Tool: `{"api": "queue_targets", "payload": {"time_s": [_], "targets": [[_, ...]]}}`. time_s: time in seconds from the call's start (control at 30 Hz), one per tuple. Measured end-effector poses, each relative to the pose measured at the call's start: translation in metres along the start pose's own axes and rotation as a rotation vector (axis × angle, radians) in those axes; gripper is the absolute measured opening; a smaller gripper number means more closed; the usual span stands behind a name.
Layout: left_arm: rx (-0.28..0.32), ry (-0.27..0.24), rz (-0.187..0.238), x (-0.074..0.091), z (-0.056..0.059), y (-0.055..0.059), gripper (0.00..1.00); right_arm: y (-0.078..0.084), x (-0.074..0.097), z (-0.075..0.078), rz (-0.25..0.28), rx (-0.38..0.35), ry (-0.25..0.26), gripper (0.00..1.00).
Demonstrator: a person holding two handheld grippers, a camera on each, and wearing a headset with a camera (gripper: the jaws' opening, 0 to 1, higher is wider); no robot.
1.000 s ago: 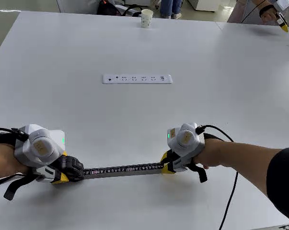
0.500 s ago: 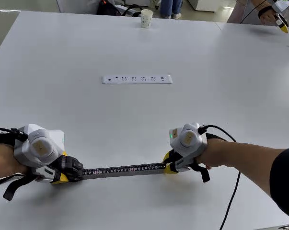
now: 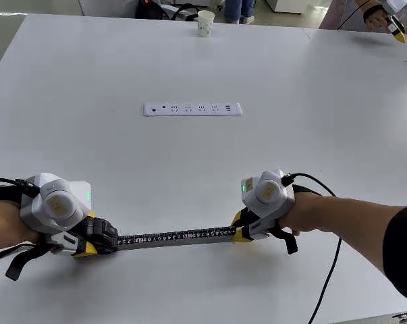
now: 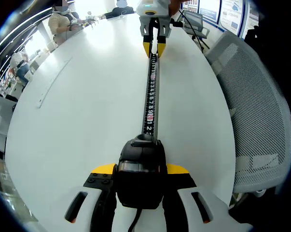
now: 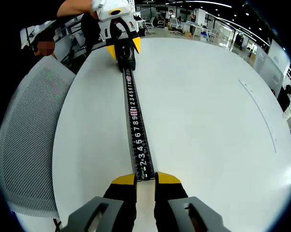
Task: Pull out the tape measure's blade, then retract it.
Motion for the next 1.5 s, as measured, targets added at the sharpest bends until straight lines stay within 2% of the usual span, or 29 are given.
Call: {"api": "queue_targets", "payload": {"time_s": [0.2, 0.33, 0.4, 0.47, 0.6, 0.73, 0.83, 0.9, 1.07, 1.2, 1.43, 1.5], "targets": [[0.008, -0.010, 0.008, -0.0004, 0.0004, 0.0005, 0.31, -0.0018, -0.0004, 0.0012, -0.014, -0.005, -0.011, 0.10], [0.020, -0.005, 0.011, -0.0001, -0.0012, -0.0003, 0.32, -0.0032, -0.0012, -0.0002, -0.038, 0.034, 0.010, 0.11], [0.006, -0.005, 0.014, -0.0005, -0.0013, -0.0002, 0.32, -0.0029, -0.0011, 0.0000, -0.037, 0.047, 0.017, 0.11], [0.019, 0.003, 0.015, -0.0006, -0.0029, -0.0012, 0.32, -0.0023, -0.0004, -0.0005, -0.028, 0.052, 0.018, 0.11], [-0.006, 0.009, -0.010, -0.0017, -0.0030, -0.0020, 0.32, -0.0025, -0.0006, -0.0009, -0.026, 0.098, 0.029, 0.12], [-0.006, 0.021, -0.017, -0.0015, -0.0035, -0.0022, 0.32, -0.0037, 0.0001, 0.0000, -0.032, 0.092, 0.017, 0.12], [-0.016, 0.011, -0.019, -0.0017, -0.0020, -0.0015, 0.32, -0.0036, -0.0002, -0.0008, -0.031, 0.082, 0.018, 0.12], [-0.012, 0.009, -0.016, -0.0018, -0.0022, -0.0011, 0.33, -0.0039, -0.0005, -0.0024, -0.040, 0.109, 0.034, 0.12], [-0.008, 0.011, -0.013, -0.0012, -0.0019, -0.0010, 0.33, -0.0042, -0.0007, -0.0012, -0.045, 0.108, 0.028, 0.12], [-0.019, 0.011, -0.009, -0.0004, -0.0020, -0.0001, 0.33, -0.0059, -0.0007, -0.0009, -0.071, 0.130, 0.022, 0.12], [-0.011, 0.011, -0.041, 0.0043, -0.0021, 0.0041, 0.32, -0.0075, -0.0013, -0.0012, -0.110, 0.162, 0.021, 0.12], [0.007, 0.014, -0.041, 0.0057, -0.0035, 0.0064, 0.34, -0.0074, -0.0003, -0.0014, -0.121, 0.177, 0.026, 0.15]]}}
Point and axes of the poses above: the centre of the closed fingertips' face, and the gripper's own axes: x roughly backward along the fingers, z roughly to its right, y roughly out of its underside, the point moved 6 cm from there along x, roughly backward along the fingers, and after that the axes turned 13 degrees about -z, right-handed, at the moved point
